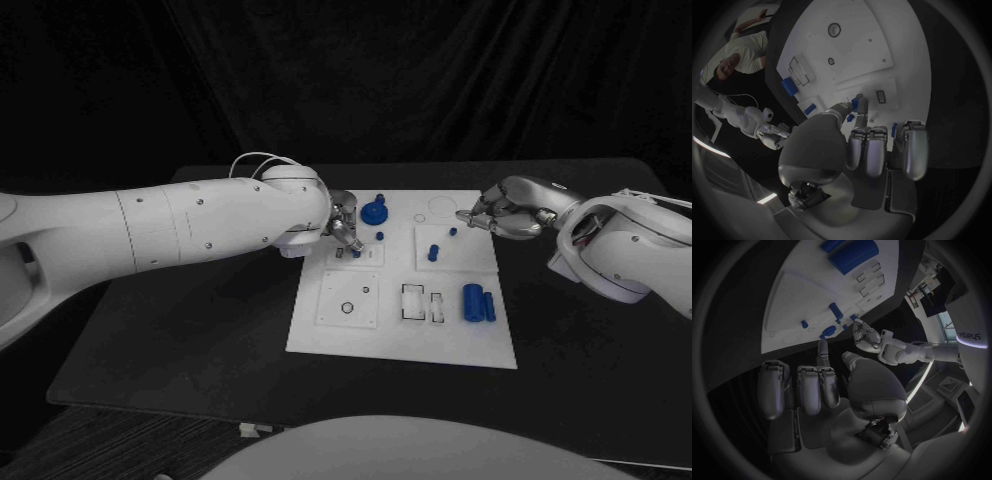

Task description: Assemble the parts on the task board

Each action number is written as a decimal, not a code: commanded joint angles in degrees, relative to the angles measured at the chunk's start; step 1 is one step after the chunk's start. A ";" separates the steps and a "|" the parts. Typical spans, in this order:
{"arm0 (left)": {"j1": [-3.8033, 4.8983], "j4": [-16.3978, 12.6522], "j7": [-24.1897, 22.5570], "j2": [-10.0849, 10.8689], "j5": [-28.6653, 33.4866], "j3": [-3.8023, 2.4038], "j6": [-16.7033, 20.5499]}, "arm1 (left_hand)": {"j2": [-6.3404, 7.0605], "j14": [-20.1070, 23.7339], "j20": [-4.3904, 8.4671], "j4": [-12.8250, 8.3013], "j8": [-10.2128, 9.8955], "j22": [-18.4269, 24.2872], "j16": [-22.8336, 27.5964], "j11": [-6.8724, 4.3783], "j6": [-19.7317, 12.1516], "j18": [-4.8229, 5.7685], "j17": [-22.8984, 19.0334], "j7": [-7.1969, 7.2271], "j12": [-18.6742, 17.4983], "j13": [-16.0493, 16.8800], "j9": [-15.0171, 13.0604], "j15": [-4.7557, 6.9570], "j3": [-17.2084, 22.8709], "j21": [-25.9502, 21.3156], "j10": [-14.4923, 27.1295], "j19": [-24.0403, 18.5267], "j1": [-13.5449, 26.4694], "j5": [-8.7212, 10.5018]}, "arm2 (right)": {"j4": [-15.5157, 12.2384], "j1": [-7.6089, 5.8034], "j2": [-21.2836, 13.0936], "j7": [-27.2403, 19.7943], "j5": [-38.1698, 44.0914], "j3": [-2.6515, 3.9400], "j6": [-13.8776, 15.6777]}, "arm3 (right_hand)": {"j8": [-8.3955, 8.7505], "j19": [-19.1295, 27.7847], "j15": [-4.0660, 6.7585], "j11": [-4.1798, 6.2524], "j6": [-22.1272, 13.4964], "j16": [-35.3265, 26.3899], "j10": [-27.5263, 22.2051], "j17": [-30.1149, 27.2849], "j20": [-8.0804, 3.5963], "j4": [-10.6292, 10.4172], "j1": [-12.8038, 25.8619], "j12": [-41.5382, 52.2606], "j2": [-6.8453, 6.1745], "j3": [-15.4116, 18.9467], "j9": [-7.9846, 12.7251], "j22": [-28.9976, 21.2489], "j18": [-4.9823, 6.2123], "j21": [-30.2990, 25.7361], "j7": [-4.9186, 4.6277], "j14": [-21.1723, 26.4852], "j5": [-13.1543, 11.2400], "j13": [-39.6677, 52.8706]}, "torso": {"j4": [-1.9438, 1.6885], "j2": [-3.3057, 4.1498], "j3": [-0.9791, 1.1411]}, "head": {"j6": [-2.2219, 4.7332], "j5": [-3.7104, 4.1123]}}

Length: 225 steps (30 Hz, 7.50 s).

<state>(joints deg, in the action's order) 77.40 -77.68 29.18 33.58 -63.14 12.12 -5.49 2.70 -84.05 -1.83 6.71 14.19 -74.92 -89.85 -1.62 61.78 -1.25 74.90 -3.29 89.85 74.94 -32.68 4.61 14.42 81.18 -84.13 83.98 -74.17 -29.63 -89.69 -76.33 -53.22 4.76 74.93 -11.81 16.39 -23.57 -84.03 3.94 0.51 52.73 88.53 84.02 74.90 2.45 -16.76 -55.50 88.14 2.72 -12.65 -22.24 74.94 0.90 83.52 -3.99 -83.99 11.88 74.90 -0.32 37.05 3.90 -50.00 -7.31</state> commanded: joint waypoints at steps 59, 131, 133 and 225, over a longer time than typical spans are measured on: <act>0.48 1.05 -1.48 -0.41 0.29 -0.05 -5.39 | -0.11 -5.95 -0.08 -8.71 0.98 -12.31 -0.15 0.32 -1.22 -0.84 15.10 -0.11 0.15 15.06 -0.93 -0.17 9.22 -0.77 -5.87 1.97 0.44 0.09 | -0.02 0.17 -0.08 1.01 0.09 0.04 -0.63 | -0.31 -2.15 -0.10 -0.13 -0.53 -0.39 3.69 11.14 0.16 0.01 0.17 -0.38 0.37 -0.18 -0.10 12.62 0.93 -0.20 0.05 -4.96 -0.68 10.88 | 0.02 0.02 -0.01 | 0.00 0.37; 2.81 -11.72 -13.65 15.45 12.09 -0.04 1.07 | 3.05 -5.95 -1.85 -2.57 -0.55 -12.21 -0.15 2.81 -11.17 -0.82 15.10 -2.90 0.15 15.06 7.15 -2.21 18.21 -0.26 -5.87 1.19 6.87 12.53 | 9.30 1.85 19.05 -0.34 20.55 0.07 -9.84 | 10.87 -3.75 1.02 1.06 -0.73 0.50 4.28 12.99 -0.91 10.05 -20.94 -0.07 -10.00 0.24 7.44 13.56 0.24 2.22 0.07 -5.54 1.39 11.41 | 0.03 0.21 -0.27 | 0.00 1.14; 2.84 -11.60 -13.41 15.43 12.10 -0.04 0.73 | 2.43 -5.95 -2.55 -2.43 -2.61 -12.13 -0.15 3.73 -13.04 -0.88 15.10 -3.79 0.15 15.06 8.91 -3.15 15.26 -0.56 -5.87 1.00 6.29 12.90 | 9.38 1.88 19.07 -0.42 20.56 0.07 -9.74 | 10.94 -3.76 1.02 1.06 -0.77 0.51 4.28 13.01 -0.92 10.05 -20.97 -0.07 -10.03 0.27 7.47 13.57 0.23 2.24 0.09 -5.54 1.26 11.40 | 0.04 0.18 -0.24 | 0.00 1.22; 2.90 -9.71 -15.05 14.52 9.23 -0.02 -0.60 | -1.00 -5.95 -3.31 -4.27 -5.62 -11.65 -0.15 3.90 -7.82 -1.32 15.10 -3.85 -0.62 14.16 19.79 -3.51 5.52 -2.09 -5.20 0.04 -2.77 16.47 | 16.09 3.61 24.60 0.19 25.77 0.08 -11.27 | 13.43 -3.66 1.40 1.41 -1.62 0.58 4.16 13.16 -1.30 8.64 -23.03 -0.13 -10.55 2.30 8.65 13.51 0.28 2.03 0.54 -5.57 1.54 11.19 | 0.05 0.02 -0.17 | 0.00 1.16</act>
<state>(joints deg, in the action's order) 80.15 -87.30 14.93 48.21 -54.06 12.15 -5.40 2.14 -84.06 -4.81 2.22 8.27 -74.92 -89.85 1.96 54.04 -2.18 74.90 -7.16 89.58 74.91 -12.95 1.31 20.00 79.29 -83.82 84.10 -76.65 -13.07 -73.70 -72.92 -28.67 4.02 99.53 -11.77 3.43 -9.98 -83.92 5.02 1.64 50.79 88.79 83.94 74.95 1.53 -8.38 -78.13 88.14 -7.82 -10.44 -13.53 74.91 0.91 85.41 -3.47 -84.14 13.27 74.91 -0.30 37.08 3.72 -50.00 -6.21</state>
